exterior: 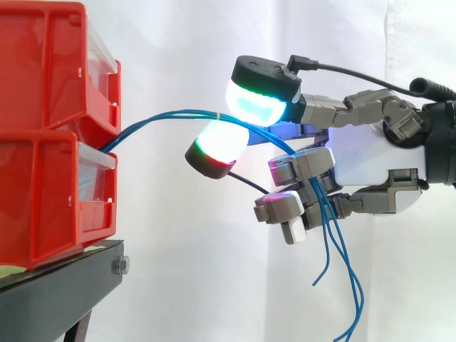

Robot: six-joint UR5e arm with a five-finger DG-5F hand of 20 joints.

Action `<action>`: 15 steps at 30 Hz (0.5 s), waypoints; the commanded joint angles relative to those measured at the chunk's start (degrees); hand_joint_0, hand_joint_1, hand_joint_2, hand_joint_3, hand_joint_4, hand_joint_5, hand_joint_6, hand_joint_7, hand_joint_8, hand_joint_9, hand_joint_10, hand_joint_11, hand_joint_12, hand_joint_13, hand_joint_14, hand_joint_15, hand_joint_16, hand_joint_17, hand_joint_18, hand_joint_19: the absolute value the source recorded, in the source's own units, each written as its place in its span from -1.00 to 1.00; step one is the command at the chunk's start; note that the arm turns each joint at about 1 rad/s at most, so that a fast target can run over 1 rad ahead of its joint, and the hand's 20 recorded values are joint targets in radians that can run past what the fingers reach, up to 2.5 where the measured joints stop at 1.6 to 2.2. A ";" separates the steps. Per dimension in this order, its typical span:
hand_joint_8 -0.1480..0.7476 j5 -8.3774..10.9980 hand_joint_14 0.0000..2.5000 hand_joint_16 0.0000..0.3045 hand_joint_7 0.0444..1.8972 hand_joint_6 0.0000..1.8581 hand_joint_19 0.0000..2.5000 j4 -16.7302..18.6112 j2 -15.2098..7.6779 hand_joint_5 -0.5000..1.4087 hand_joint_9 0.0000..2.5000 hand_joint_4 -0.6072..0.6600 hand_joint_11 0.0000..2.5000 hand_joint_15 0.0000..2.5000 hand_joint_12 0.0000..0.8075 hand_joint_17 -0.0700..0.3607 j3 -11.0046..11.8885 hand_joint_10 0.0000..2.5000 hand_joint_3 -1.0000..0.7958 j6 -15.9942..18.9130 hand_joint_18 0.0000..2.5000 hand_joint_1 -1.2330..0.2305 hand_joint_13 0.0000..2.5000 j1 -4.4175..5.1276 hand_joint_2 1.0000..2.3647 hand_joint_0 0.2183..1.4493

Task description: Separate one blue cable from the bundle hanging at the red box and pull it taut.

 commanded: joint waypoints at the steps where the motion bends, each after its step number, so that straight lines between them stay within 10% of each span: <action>1: -0.24 0.02 -0.99 -0.71 0.00 -0.11 -0.15 0.00 0.00 -0.71 -0.28 -0.21 0.28 0.24 -0.18 -0.21 -0.07 -0.26 -0.29 0.00 -0.40 -0.21 -0.19 -0.03 -0.98 -0.32; 15: -0.28 0.37 -0.99 -0.70 0.01 -0.04 -0.23 0.09 0.00 -0.73 -0.28 -0.27 0.26 0.16 -0.15 -0.20 -0.07 -0.21 -0.16 0.00 -0.43 -0.46 -0.26 0.32 -0.97 -0.11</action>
